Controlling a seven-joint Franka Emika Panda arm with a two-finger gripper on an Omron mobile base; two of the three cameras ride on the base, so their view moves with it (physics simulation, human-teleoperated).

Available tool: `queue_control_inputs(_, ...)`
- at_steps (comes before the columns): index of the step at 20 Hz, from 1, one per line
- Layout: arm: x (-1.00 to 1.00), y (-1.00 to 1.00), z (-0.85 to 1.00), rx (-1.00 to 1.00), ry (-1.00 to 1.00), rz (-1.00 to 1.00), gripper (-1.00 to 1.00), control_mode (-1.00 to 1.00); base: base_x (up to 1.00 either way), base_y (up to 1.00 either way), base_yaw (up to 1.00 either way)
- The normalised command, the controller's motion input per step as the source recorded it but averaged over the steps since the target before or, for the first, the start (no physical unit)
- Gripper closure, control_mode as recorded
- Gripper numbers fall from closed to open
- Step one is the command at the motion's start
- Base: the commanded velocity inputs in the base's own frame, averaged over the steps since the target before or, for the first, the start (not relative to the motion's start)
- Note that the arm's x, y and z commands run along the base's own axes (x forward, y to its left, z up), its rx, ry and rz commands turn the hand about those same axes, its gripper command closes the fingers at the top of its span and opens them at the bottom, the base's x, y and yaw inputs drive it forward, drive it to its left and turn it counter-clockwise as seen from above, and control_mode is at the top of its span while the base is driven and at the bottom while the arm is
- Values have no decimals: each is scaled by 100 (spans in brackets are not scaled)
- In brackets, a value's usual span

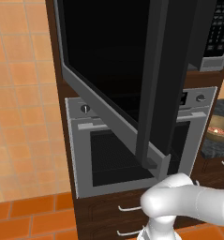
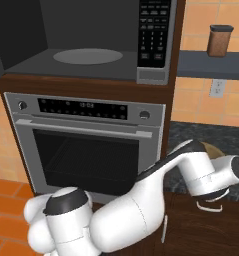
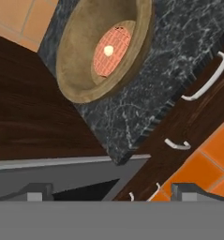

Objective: Open the microwave, place the bowl with waffle inside the microwave, then close the microwave door and turn it on.

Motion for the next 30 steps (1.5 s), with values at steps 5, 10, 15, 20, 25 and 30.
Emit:
queue_control_inputs(5, 32, -26, -11, 5, 5, -6, -100, -100, 0, 0, 0)
queue_control_inputs(10, 30, -24, -23, 1, 1, -5, -100, -100, 0, 0, 0)
queue_control_inputs(15, 31, -13, -23, 0, 0, -6, -100, -100, 0, 0, 0)
queue_control_inputs(20, 31, -4, -28, -1, 0, -11, -100, -100, 0, 0, 0)
queue_control_inputs(25, 13, -2, -14, -4, 0, -18, -100, -100, 0, 0, 0)
queue_control_inputs(30, 13, -4, -3, 0, 0, -21, -100, -100, 0, 0, 0)
